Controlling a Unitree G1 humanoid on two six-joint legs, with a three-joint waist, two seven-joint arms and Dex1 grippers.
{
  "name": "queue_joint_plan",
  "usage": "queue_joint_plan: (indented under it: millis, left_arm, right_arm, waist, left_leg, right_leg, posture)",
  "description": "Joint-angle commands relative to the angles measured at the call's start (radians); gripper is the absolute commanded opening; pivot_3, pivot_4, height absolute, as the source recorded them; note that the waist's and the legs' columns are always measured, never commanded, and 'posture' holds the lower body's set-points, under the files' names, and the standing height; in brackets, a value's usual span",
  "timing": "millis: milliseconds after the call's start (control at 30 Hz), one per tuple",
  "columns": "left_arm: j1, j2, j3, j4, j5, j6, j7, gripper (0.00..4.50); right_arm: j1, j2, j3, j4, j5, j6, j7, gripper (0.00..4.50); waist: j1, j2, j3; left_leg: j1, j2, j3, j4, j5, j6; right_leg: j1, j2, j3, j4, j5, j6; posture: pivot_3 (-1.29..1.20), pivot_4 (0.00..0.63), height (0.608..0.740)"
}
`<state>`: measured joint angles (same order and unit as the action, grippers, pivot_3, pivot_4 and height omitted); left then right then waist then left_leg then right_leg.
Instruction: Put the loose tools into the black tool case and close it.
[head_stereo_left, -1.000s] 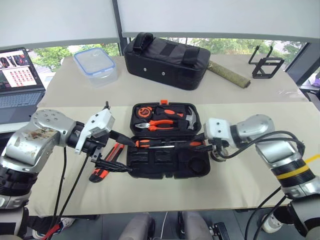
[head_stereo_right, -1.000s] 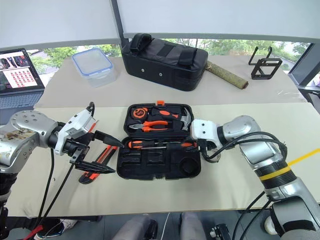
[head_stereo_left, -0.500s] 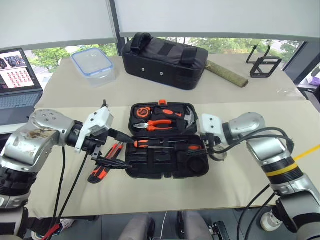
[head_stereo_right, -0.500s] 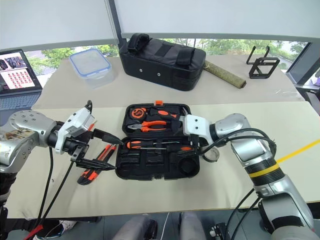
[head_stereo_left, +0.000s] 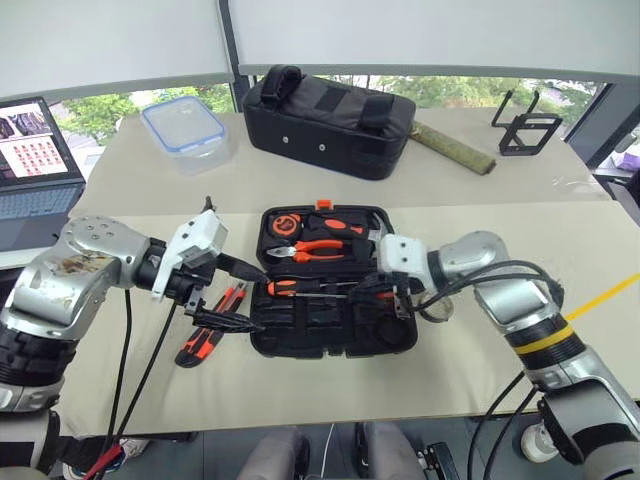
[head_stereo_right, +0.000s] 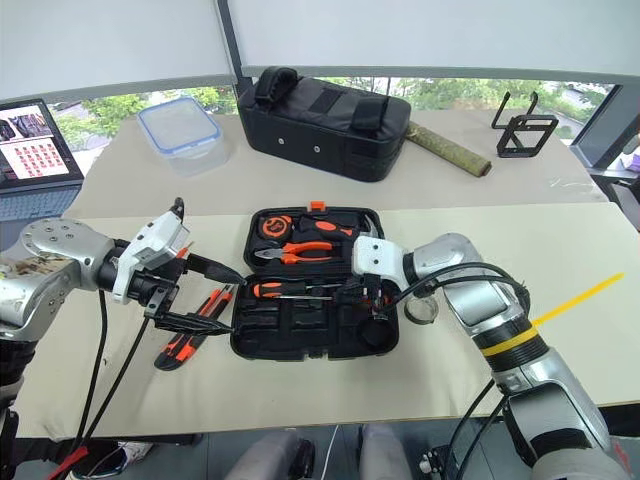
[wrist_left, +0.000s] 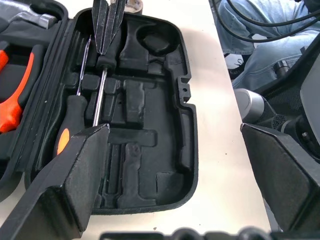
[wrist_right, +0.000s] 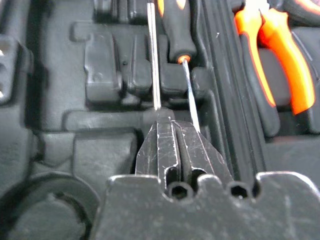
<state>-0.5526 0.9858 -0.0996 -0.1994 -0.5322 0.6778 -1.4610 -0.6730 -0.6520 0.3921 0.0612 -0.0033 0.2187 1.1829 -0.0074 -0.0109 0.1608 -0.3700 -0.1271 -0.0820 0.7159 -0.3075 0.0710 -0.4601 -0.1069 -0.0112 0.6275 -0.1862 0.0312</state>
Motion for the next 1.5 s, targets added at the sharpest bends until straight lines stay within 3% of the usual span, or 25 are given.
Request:
queue_joint_plan:
  millis: [33, 300, 467, 667, 933, 1133, 1200, 1267, 1500]
  left_arm:
    - [-0.017, -0.001, 0.004, 0.008, 0.025, -0.027, 0.020, 4.50]
    - [0.037, 0.014, 0.043, 0.132, 0.117, -0.087, 0.118, 4.50]
    - [0.009, 0.040, 0.105, 0.374, 0.204, -0.091, 0.260, 4.50]
    - [-0.078, 0.051, 0.112, 0.644, 0.302, -0.080, 0.382, 4.50]
    - [-0.230, -0.057, 0.020, 0.807, 0.392, -0.040, 0.400, 4.50]
    - [-0.268, -0.098, -0.102, 0.914, 0.527, -0.102, 0.409, 4.50]
    - [-0.268, -0.100, -0.110, 0.937, 0.551, -0.168, 0.417, 4.00]
    - [-0.273, -0.104, -0.101, 0.943, 0.532, -0.125, 0.377, 3.56]
    - [-0.250, -0.060, -0.032, 0.736, 0.428, -0.147, 0.218, 1.08]
  right_arm:
    - [0.031, 0.007, 0.059, 0.041, -0.082, -0.059, -0.018, 0.04]
    - [0.002, 0.037, -0.071, -0.038, 0.023, 0.030, -0.042, 0.04]
    - [-0.037, 0.053, -0.250, -0.148, 0.224, 0.264, -0.065, 0.04]
    - [0.012, -0.013, -0.368, -0.371, 0.447, 0.504, -0.049, 1.78]
    - [0.075, -0.038, -0.403, -0.537, 0.570, 0.600, -0.120, 4.48]
    - [0.101, -0.058, -0.417, -0.578, 0.600, 0.611, -0.181, 4.48]
    - [0.111, -0.066, -0.426, -0.588, 0.611, 0.611, -0.197, 4.50]
    - [0.119, -0.074, -0.436, -0.597, 0.620, 0.615, -0.210, 4.50]
    - [0.206, -0.147, -0.513, -0.644, 0.686, 0.651, -0.228, 4.50]
  waist:
    - [-0.001, 0.000, 0.000]
    - [-0.001, -0.001, -0.001]
    - [-0.004, -0.001, -0.001]
    - [0.001, -0.001, -0.001]
    - [0.016, -0.002, -0.001]
    - [0.011, -0.002, -0.001]
    - [0.010, -0.002, -0.001]
    - [0.010, -0.002, -0.001]
    - [0.008, -0.002, -0.001]
  left_leg:
    - [0.000, 0.000, 0.000, 0.000, 0.000, 0.000]
    - [0.001, 0.000, 0.000, 0.000, 0.000, 0.000]
    - [0.000, 0.000, 0.000, -0.001, 0.000, -0.001]
    - [-0.001, 0.000, 0.000, -0.002, 0.000, -0.001]
    - [-0.004, -0.001, 0.000, 0.001, 0.000, 0.000]
    - [-0.007, -0.001, 0.000, 0.001, 0.000, 0.000]
    - [-0.007, -0.001, 0.000, 0.002, 0.000, 0.000]
    - [-0.006, -0.001, 0.000, 0.002, 0.000, 0.000]
    - [-0.008, -0.001, 0.001, 0.004, 0.000, 0.000]
  right_leg:
    - [0.000, 0.000, 0.000, 0.000, 0.000, 0.000]
    - [0.001, 0.001, 0.000, 0.000, 0.000, 0.000]
    - [-0.002, 0.002, 0.000, 0.001, 0.000, -0.001]
    - [-0.003, 0.003, -0.001, 0.002, 0.000, 0.000]
    - [-0.002, 0.001, -0.001, 0.003, 0.001, 0.000]
    - [-0.006, -0.001, -0.001, 0.005, 0.001, 0.000]
    - [-0.006, -0.002, -0.001, 0.005, 0.001, 0.000]
    - [-0.006, -0.002, 0.000, 0.004, 0.001, 0.000]
    - [-0.007, -0.002, 0.000, 0.004, 0.001, 0.000]
  posture:
    - [0.00, 0.150, 0.714]
    - [0.00, 0.150, 0.714]
    - [0.00, 0.150, 0.714]
    - [0.00, 0.150, 0.714]
    - [0.00, 0.150, 0.714]
    - [0.00, 0.150, 0.714]
    - [0.00, 0.150, 0.714]
    - [0.00, 0.150, 0.714]
    - [0.00, 0.150, 0.714]
